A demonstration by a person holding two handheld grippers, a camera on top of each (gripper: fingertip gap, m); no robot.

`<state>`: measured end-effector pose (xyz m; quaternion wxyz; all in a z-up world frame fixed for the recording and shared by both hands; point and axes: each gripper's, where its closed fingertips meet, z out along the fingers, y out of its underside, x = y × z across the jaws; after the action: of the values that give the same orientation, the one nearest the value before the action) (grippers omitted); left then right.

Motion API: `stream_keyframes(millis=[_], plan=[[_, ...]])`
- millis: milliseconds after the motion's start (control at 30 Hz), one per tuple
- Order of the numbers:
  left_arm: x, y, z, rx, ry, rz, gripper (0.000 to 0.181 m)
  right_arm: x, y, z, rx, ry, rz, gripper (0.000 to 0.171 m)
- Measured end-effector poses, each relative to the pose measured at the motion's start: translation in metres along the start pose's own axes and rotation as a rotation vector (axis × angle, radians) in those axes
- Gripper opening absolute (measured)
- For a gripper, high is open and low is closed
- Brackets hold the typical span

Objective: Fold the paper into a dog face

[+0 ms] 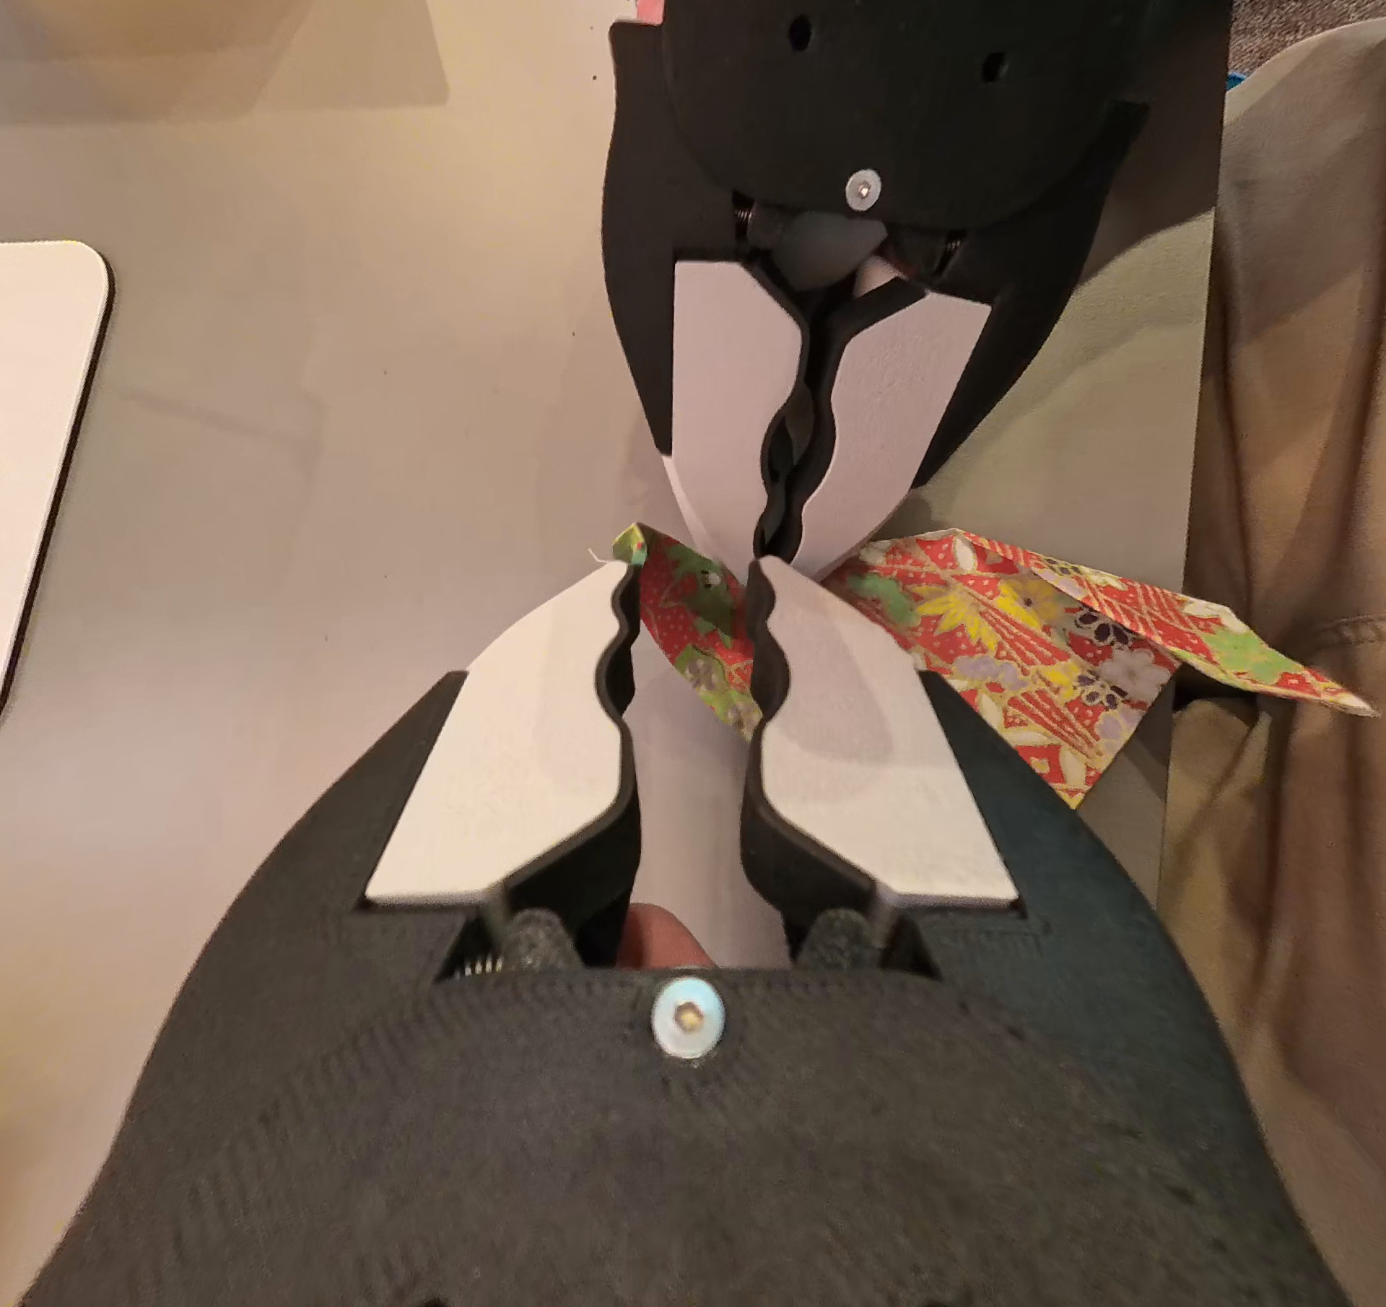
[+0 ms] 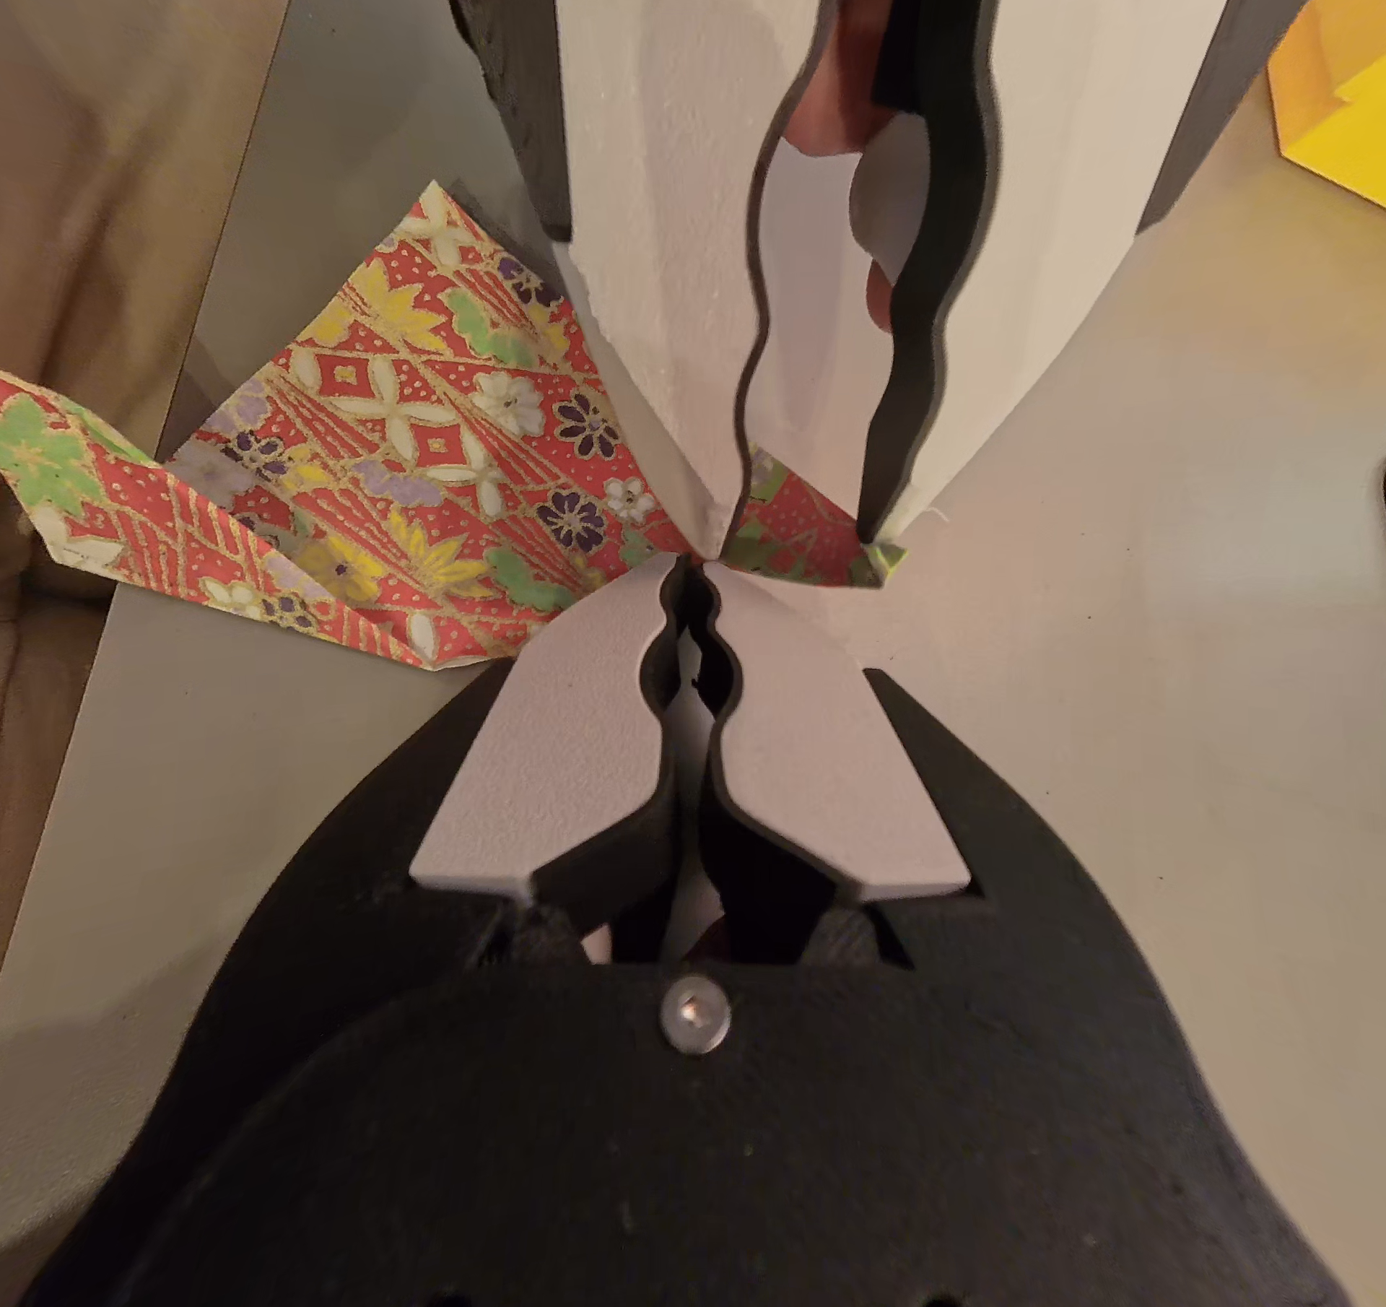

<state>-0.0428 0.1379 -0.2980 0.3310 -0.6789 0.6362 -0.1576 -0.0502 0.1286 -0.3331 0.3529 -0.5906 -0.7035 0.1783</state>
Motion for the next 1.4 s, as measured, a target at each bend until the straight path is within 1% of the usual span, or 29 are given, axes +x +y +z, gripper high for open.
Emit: stream_keyframes(millis=[800,1400], plan=[[0.002,-0.008,0.003,0.012,0.017,0.033,0.027,0.000,0.000,0.000,0.000,0.001,-0.002,0.000],[0.004,-0.011,0.001,0.048,0.026,0.000,0.028,0.000,0.000,0.000,0.001,0.001,-0.002,0.000]])
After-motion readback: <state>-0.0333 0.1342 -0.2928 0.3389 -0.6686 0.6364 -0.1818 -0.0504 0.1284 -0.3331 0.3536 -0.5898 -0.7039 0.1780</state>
